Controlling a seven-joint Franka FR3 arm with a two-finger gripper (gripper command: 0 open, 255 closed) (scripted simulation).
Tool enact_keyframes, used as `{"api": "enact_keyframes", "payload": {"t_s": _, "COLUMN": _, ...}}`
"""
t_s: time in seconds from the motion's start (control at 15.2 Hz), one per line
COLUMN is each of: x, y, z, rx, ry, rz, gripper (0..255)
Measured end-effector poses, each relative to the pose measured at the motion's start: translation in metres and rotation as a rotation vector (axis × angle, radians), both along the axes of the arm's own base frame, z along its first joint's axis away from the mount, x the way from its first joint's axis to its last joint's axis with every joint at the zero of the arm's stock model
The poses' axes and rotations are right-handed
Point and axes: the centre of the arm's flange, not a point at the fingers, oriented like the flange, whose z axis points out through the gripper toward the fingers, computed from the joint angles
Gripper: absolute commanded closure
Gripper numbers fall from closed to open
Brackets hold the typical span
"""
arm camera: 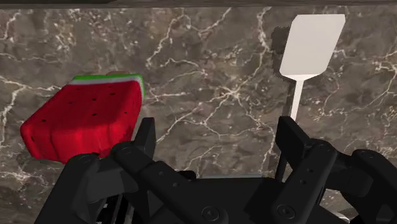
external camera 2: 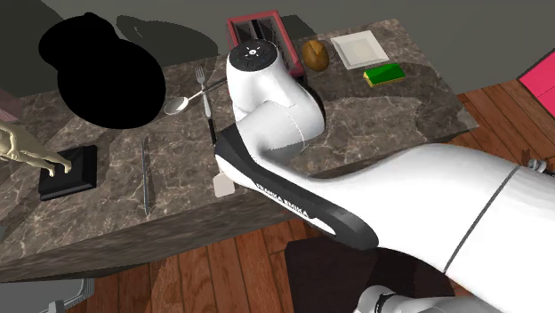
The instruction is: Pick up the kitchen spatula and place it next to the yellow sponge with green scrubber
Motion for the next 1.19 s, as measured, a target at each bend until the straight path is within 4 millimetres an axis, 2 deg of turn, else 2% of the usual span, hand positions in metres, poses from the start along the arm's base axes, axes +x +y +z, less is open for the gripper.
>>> {"api": "enact_keyframes", "payload": {"t_s": 0.79, "x": 0.062, "y": 0.129, "z": -0.073, "rx": -0.023, "ry": 0.008, "rz": 0.008, "gripper": 0}}
{"api": "enact_keyframes", "payload": {"t_s": 0.92, "x": 0.069, "y": 0.139, "z": -0.082, "rx": -0.027, "ry": 0.009, "rz": 0.008, "gripper": 0}}
{"api": "enact_keyframes", "payload": {"t_s": 1.19, "x": 0.072, "y": 0.143, "z": -0.102, "rx": -0.028, "ry": 0.009, "rz": 0.007, "gripper": 0}}
